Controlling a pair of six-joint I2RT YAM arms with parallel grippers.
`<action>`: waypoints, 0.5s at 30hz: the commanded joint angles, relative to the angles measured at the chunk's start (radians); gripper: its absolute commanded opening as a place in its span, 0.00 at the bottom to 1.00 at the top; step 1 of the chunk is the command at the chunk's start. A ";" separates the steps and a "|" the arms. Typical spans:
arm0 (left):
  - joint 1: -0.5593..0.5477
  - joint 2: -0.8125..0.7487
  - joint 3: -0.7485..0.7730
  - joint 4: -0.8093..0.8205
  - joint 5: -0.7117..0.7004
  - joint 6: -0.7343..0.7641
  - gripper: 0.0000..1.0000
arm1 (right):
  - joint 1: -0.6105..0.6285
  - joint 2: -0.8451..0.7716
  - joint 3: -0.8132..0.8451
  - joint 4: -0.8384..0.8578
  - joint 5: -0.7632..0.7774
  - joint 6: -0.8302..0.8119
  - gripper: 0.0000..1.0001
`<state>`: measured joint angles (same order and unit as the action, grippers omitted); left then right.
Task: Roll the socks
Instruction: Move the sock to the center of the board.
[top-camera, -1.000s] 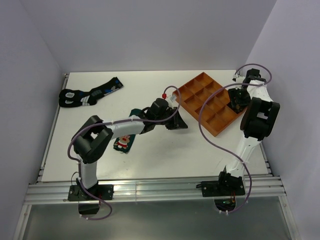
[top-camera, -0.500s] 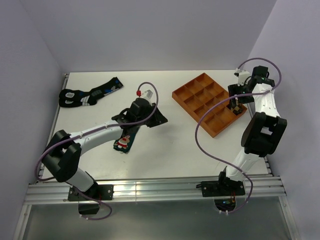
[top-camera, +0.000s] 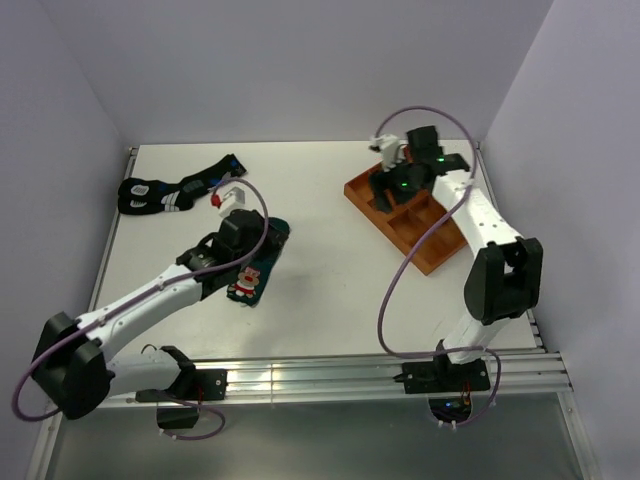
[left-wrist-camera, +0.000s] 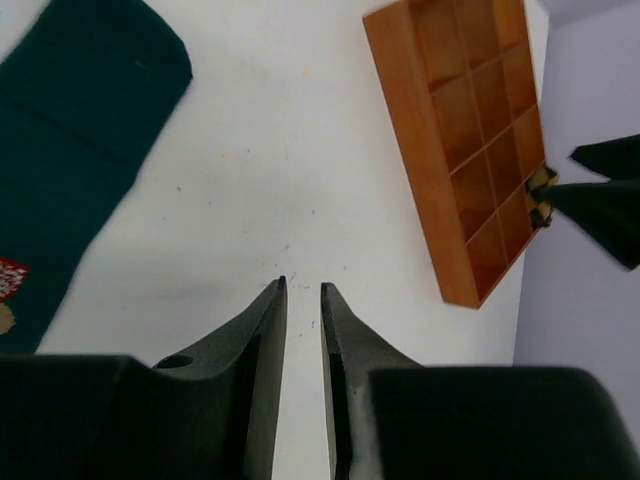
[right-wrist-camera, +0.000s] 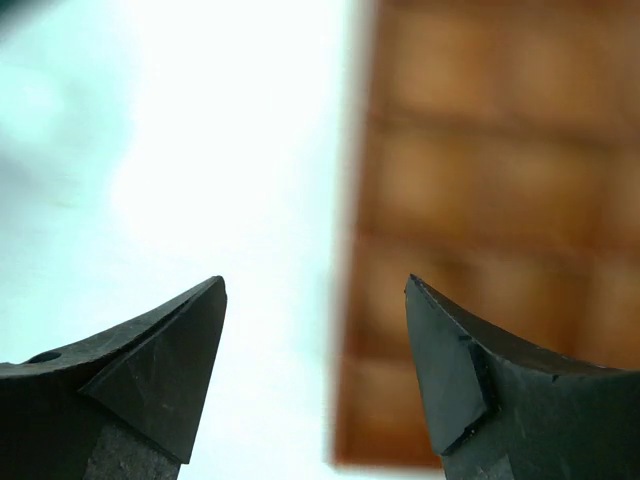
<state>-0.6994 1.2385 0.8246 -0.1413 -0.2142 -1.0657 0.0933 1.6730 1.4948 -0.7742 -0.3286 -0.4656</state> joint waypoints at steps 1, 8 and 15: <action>0.000 -0.126 0.004 -0.107 -0.170 -0.075 0.25 | 0.140 -0.042 -0.030 0.108 -0.069 0.114 0.79; 0.003 -0.362 0.068 -0.352 -0.390 -0.142 0.26 | 0.482 0.030 -0.080 0.346 -0.007 0.280 0.77; 0.001 -0.484 0.205 -0.492 -0.465 -0.120 0.28 | 0.727 0.157 -0.094 0.478 0.081 0.349 0.73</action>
<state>-0.6991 0.7757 0.9573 -0.5327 -0.5945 -1.1709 0.7574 1.7992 1.4185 -0.4076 -0.3107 -0.1745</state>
